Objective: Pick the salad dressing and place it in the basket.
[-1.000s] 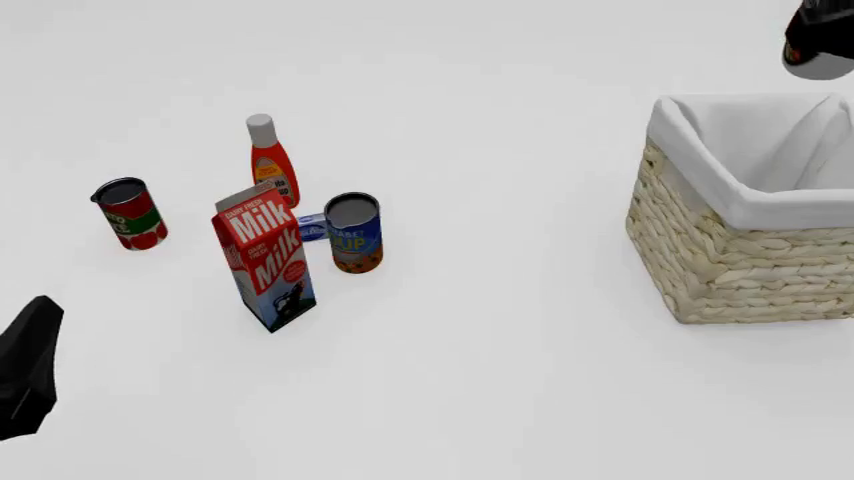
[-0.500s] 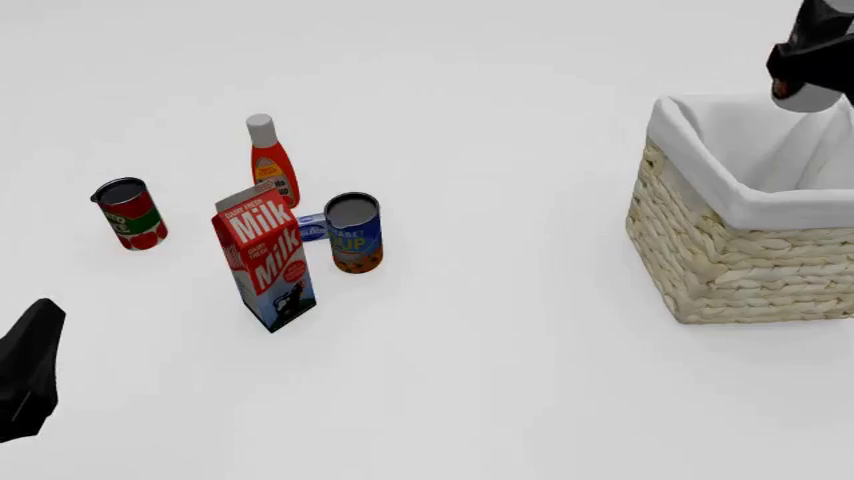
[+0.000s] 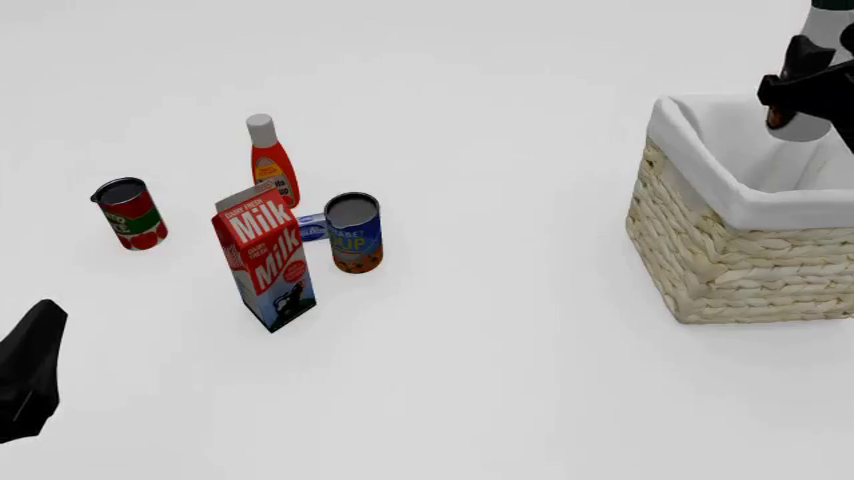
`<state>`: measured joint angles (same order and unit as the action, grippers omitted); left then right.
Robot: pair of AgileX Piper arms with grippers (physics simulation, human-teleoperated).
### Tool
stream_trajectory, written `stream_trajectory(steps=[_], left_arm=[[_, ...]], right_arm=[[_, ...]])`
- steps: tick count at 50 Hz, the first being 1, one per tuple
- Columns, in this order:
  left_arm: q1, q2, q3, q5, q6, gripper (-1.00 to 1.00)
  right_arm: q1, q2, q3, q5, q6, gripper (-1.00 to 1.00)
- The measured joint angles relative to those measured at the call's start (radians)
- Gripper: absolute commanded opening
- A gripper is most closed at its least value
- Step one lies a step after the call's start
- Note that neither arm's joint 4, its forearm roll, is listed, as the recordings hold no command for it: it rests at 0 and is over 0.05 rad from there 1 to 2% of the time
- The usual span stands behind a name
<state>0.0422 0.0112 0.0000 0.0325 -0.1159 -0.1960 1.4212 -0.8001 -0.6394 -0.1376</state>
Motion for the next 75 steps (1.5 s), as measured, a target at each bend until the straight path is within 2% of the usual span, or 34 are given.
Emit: stream_trajectory(steps=[58,59,75], left_arm=[[-0.007,0.004,0.000,0.014,0.003,1.00],[-0.007,0.004,0.000,0.015,0.003,1.00],[-0.004,-0.002,0.000,0.022,0.001,1.00]], right_arm=[[-0.048,0.118,0.016,-0.028,0.023,-1.00],[-0.048,0.119,0.016,-0.028,0.024,1.00],[-0.050,0.114,0.015,-0.028,0.044,1.00]])
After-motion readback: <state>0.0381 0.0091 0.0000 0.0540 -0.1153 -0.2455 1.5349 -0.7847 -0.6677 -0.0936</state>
